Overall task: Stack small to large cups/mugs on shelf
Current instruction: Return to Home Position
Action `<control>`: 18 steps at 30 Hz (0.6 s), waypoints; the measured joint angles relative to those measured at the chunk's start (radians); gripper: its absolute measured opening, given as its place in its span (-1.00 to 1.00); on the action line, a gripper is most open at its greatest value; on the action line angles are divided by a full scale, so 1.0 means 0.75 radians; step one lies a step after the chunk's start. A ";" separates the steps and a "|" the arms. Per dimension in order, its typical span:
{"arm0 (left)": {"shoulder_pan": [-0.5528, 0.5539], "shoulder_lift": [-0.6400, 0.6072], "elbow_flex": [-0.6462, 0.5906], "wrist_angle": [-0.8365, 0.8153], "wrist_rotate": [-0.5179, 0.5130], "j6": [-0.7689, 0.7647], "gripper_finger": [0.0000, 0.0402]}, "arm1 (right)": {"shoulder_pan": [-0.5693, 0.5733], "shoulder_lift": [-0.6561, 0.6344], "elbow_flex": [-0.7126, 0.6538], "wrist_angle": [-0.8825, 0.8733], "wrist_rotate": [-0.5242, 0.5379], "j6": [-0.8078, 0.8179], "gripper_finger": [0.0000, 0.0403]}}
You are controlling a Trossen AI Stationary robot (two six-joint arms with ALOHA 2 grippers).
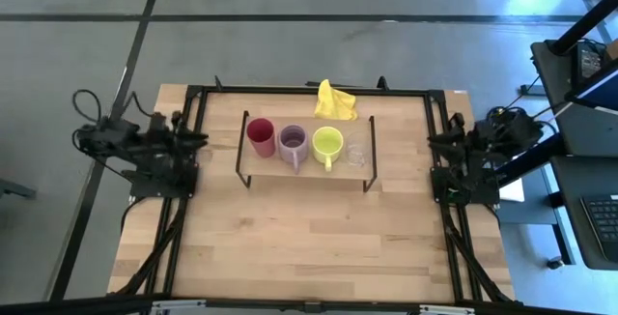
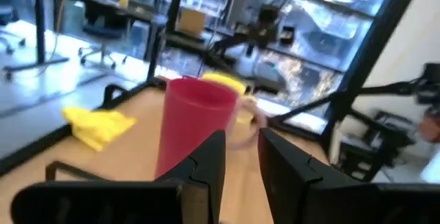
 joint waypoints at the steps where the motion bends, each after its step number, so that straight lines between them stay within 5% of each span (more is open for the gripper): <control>1: -0.001 0.001 -0.005 -0.005 -0.012 -0.003 -0.59 | 0.000 -0.004 -0.032 0.057 0.009 -0.002 -0.52; 3: -0.001 0.004 -0.040 -0.040 -0.009 -0.020 -0.59 | 0.000 -0.001 -0.092 0.123 -0.001 -0.006 -0.52; 10: -0.001 0.001 -0.366 0.534 0.033 0.056 -0.59 | 0.000 -0.002 -0.290 0.547 -0.128 -0.189 -0.52; 18: -0.001 0.003 -0.601 0.893 0.120 0.082 -0.59 | 0.000 -0.003 -0.532 0.989 -0.238 -0.277 -0.52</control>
